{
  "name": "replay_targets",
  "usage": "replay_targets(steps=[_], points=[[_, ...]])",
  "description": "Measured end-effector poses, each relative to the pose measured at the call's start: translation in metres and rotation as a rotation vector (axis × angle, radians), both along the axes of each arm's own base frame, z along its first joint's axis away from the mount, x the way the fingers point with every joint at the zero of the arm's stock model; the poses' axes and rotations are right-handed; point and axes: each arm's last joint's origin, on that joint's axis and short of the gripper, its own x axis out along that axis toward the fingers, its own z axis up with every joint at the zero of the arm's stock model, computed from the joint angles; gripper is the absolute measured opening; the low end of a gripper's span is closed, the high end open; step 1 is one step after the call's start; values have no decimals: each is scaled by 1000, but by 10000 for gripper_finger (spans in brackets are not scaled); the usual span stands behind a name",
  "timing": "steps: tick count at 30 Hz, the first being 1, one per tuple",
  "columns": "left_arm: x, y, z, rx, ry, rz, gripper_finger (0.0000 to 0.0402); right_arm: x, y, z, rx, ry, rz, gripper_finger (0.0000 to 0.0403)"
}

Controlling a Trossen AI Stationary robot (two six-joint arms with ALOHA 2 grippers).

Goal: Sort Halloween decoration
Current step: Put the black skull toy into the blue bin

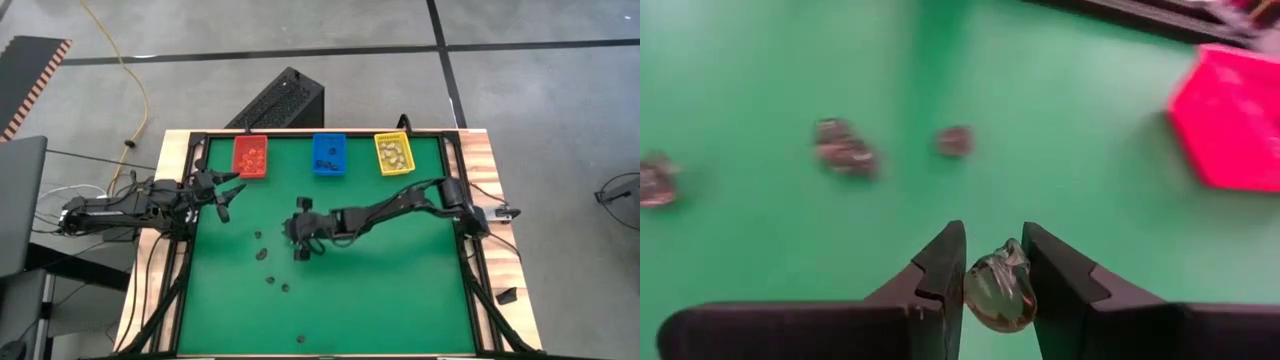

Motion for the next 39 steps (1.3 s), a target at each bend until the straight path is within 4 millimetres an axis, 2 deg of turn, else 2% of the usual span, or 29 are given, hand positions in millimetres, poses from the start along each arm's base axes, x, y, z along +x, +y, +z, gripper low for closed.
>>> replay_targets(steps=[2, 7, 13, 17, 21, 29, 39], points=[[0, 0, 0, -7, -3, 0, 169, -8, -18, 7, -7, -2, -39, 113], [0, 0, 0, -29, -18, -1, 169, -42, -64, 11, -12, -14, -181, 113], [0, 0, 0, -38, -21, -7, 169, -82, -119, 13, 79, -182, -375, 113], [0, 0, 0, -39, -25, -7, 169, -97, -150, 10, 138, -212, -505, 113], [0, 0, 0, -39, -29, -6, 169, -103, -173, 3, 195, -221, -602, 113], [0, 0, 0, -34, -22, -7, 169, -117, -196, -5, 242, -182, -760, 113], [0, 0, 0, -33, -22, -6, 169, -116, -195, -5, 267, -189, -728, 168]])
